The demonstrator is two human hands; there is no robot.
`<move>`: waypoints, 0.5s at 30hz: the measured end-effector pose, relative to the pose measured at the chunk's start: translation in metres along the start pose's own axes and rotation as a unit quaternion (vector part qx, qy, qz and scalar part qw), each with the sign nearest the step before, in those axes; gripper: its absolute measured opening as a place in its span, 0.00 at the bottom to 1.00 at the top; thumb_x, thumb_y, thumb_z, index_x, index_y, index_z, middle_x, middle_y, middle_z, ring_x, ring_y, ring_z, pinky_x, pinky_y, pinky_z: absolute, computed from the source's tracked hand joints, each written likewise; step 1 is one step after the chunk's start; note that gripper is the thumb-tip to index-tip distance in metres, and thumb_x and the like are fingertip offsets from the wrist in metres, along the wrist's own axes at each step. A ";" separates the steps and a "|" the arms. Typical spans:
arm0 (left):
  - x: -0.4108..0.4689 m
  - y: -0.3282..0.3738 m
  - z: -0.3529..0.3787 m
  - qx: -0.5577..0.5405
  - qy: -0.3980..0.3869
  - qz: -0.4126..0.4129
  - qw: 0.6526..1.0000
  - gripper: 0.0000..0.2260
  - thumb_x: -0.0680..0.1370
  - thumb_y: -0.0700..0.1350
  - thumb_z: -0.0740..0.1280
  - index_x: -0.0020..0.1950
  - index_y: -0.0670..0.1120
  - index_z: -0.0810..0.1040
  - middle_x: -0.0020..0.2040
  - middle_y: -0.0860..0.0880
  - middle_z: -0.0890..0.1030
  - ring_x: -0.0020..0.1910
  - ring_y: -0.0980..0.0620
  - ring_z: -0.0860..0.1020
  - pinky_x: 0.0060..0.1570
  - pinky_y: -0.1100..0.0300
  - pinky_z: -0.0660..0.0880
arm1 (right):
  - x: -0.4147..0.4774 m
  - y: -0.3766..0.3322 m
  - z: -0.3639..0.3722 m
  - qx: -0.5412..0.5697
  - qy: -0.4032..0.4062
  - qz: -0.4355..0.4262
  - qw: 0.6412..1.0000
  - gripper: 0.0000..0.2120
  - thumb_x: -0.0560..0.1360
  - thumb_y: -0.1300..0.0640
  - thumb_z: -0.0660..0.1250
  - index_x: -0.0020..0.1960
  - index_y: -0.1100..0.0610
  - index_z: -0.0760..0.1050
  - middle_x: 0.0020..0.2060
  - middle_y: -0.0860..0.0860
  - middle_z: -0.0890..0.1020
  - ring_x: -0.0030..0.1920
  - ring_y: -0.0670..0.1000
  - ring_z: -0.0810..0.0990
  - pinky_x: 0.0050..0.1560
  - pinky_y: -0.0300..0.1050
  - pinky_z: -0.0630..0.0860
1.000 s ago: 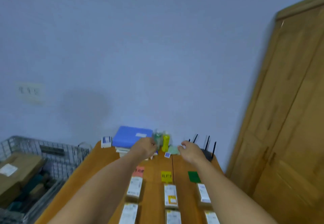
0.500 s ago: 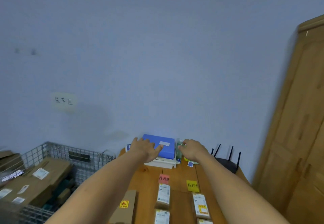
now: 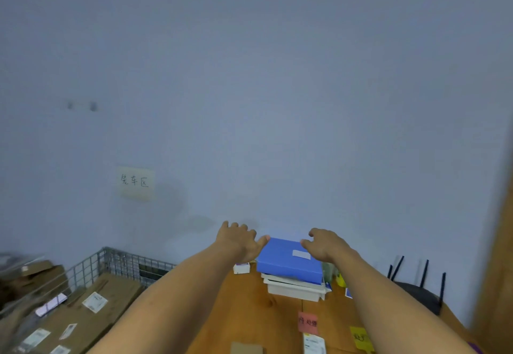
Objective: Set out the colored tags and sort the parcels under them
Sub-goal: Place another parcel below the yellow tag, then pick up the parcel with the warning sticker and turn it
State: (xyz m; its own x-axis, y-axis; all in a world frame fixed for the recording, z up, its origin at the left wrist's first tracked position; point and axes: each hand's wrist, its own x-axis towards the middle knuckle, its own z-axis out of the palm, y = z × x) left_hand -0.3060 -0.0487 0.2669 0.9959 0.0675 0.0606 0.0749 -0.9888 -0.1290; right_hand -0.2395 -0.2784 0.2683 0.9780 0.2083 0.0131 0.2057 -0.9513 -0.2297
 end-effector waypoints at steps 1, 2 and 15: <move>0.005 -0.008 0.000 0.000 0.005 0.000 1.000 0.37 0.82 0.67 0.37 0.80 0.49 0.65 0.79 0.43 0.67 0.79 0.41 0.63 0.79 0.42 0.53 | 0.006 -0.007 0.002 0.007 0.000 0.002 1.000 0.29 0.82 0.40 0.55 0.78 0.55 0.62 0.75 0.54 0.70 0.72 0.57 0.70 0.70 0.52 0.69; 0.010 -0.016 0.001 -0.005 0.008 0.000 1.000 0.37 0.82 0.67 0.37 0.80 0.49 0.65 0.79 0.43 0.67 0.79 0.41 0.63 0.79 0.42 0.53 | 0.012 -0.014 0.004 0.012 0.001 0.003 1.000 0.29 0.82 0.40 0.55 0.78 0.55 0.62 0.75 0.54 0.70 0.72 0.56 0.71 0.69 0.53 0.70; 0.066 -0.051 0.019 -0.040 -0.024 0.023 0.999 0.34 0.82 0.68 0.39 0.82 0.52 0.61 0.79 0.44 0.67 0.78 0.41 0.64 0.77 0.42 0.58 | 0.036 -0.054 0.030 -0.002 -0.012 0.004 1.000 0.31 0.82 0.41 0.56 0.79 0.56 0.60 0.75 0.55 0.69 0.72 0.58 0.69 0.69 0.54 0.70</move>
State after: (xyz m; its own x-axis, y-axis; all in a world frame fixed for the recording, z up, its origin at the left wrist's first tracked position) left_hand -0.2429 0.0083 0.2581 0.9996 0.0264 0.0091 0.0269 -0.9984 -0.0506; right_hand -0.2164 -0.2126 0.2522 0.9783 0.2067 -0.0110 0.1989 -0.9535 -0.2264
